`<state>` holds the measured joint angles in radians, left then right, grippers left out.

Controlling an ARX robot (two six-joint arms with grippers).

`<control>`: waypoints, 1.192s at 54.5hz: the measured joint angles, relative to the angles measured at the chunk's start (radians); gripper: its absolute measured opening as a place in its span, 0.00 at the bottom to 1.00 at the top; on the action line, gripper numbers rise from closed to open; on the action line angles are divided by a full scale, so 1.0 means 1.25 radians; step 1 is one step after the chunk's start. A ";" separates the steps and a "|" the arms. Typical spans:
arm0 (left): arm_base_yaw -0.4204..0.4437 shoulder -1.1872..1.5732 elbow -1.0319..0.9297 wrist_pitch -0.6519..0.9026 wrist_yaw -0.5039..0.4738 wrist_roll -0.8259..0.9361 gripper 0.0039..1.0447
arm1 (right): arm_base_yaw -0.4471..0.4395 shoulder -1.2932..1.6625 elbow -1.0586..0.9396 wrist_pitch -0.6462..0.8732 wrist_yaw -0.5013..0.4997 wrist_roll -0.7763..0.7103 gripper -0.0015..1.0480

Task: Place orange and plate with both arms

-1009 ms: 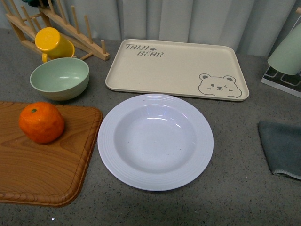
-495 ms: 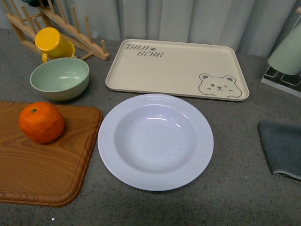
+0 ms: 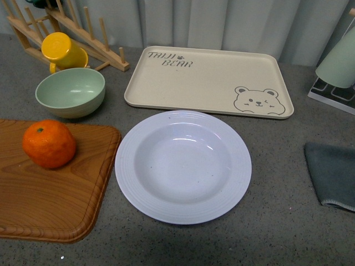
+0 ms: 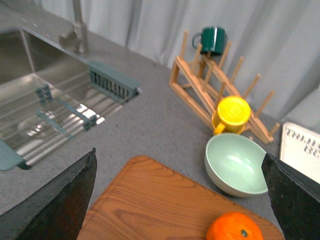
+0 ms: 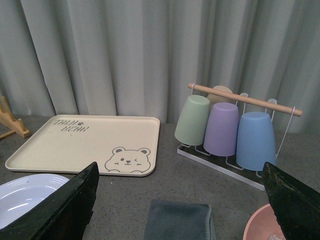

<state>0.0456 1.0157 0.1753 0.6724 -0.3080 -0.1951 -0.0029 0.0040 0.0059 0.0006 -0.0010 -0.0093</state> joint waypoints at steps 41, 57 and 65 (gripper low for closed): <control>-0.066 0.584 0.268 -0.028 0.124 0.008 0.94 | 0.000 0.000 0.000 0.000 0.000 0.000 0.91; -0.089 0.602 0.284 -0.055 0.168 0.000 0.94 | 0.000 0.000 0.000 0.000 0.000 0.000 0.91; -0.106 0.641 0.294 -0.062 0.190 -0.001 0.94 | 0.000 0.000 0.000 0.000 0.000 0.000 0.91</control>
<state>-0.0872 1.8172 0.5423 0.5949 -0.0700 -0.1963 -0.0029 0.0040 0.0059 0.0006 -0.0010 -0.0093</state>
